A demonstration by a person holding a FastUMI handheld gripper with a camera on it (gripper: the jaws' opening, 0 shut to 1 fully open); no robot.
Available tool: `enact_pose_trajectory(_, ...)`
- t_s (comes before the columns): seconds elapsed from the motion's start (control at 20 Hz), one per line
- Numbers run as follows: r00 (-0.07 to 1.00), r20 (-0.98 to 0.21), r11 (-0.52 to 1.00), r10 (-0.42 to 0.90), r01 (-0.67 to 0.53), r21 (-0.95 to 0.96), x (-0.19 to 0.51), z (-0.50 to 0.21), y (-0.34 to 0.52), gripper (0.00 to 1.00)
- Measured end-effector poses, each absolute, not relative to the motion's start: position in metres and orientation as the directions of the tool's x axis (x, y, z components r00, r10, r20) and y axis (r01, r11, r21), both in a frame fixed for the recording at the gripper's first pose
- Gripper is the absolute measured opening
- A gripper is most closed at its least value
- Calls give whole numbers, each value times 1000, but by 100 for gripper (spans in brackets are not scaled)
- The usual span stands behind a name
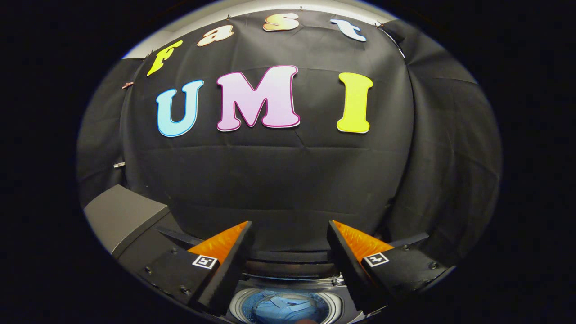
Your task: Put the clothes into the washing machine and then close the washing machine lid.
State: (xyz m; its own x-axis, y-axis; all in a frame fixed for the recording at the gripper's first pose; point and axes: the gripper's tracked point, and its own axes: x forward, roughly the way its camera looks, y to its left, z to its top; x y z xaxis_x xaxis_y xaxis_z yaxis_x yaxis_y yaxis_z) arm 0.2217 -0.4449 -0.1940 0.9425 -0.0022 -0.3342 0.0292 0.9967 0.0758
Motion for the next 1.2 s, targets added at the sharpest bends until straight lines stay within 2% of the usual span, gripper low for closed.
enact_pose_trajectory(1.2,918,-392,995,57,-20,97,161,-216,-437,100)
